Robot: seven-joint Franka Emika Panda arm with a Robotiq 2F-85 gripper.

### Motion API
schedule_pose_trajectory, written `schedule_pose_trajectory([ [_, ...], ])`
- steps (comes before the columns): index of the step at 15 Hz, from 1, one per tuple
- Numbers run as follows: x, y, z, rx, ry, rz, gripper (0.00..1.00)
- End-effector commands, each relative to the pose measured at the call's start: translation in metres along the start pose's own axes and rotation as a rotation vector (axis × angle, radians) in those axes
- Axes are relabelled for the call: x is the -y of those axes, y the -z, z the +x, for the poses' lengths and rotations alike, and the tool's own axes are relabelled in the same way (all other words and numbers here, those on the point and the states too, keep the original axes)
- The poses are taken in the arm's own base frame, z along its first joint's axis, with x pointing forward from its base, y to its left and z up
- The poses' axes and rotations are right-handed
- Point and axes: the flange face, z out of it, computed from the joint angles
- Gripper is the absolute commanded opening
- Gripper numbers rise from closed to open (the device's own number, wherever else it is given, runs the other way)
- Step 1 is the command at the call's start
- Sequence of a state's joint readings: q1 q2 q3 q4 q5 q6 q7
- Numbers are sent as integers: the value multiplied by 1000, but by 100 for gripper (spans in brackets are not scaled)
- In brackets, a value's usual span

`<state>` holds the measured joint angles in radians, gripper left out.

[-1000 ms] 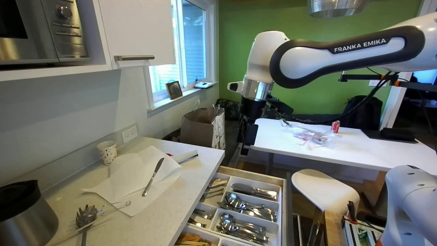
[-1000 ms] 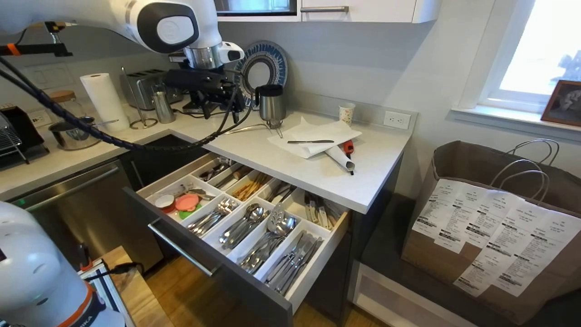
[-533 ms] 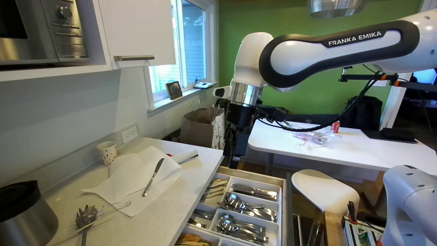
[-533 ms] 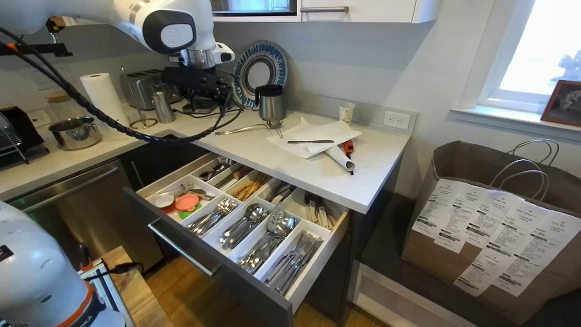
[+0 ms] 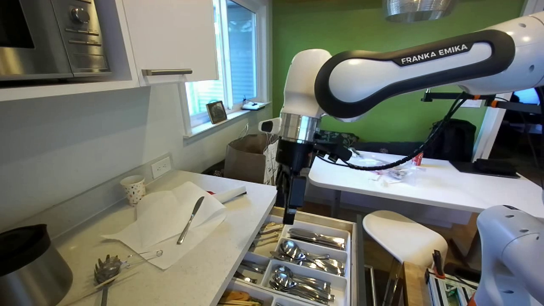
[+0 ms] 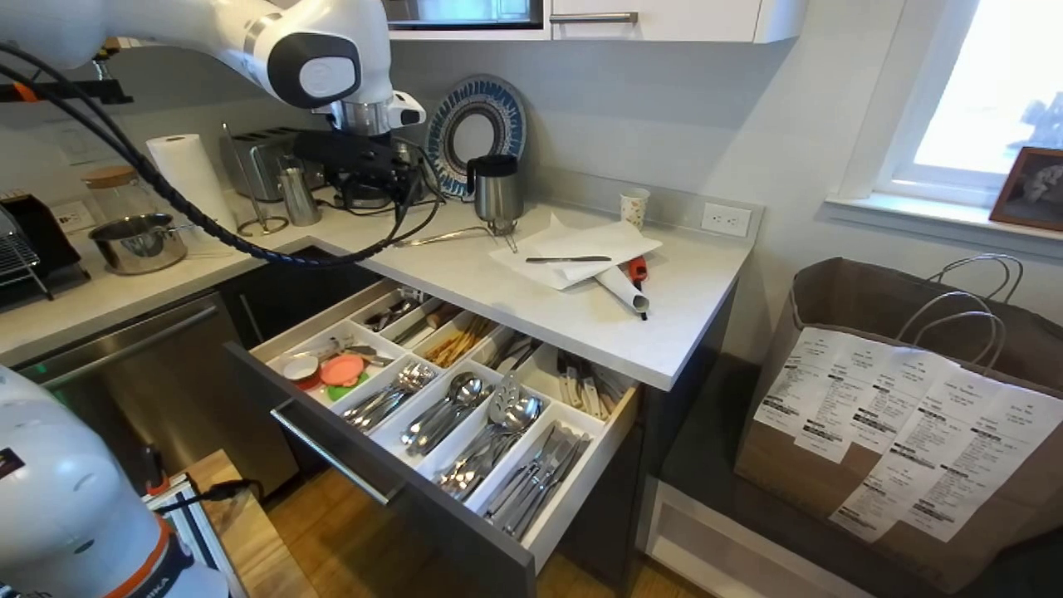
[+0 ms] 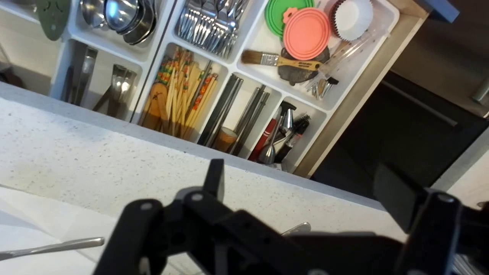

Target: Remove the transparent object from the open drawer and put it on the cupboard

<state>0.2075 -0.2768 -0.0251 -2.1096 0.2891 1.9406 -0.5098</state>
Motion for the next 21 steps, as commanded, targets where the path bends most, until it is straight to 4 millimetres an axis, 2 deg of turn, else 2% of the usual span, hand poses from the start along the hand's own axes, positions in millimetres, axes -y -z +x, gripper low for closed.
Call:
schedule_pose_trajectory([
  [1,29,-47,13,76,-96,104,100],
  [5,59,-108,22,146,-270,205,100],
  [11,78,-188,22,224,-555,166,100],
  [12,74,-169,25,197,-485,164,100],
  [14,75,-178,25,213,-490,165,100],
  [21,74,-171,28,197,-489,164,100],
])
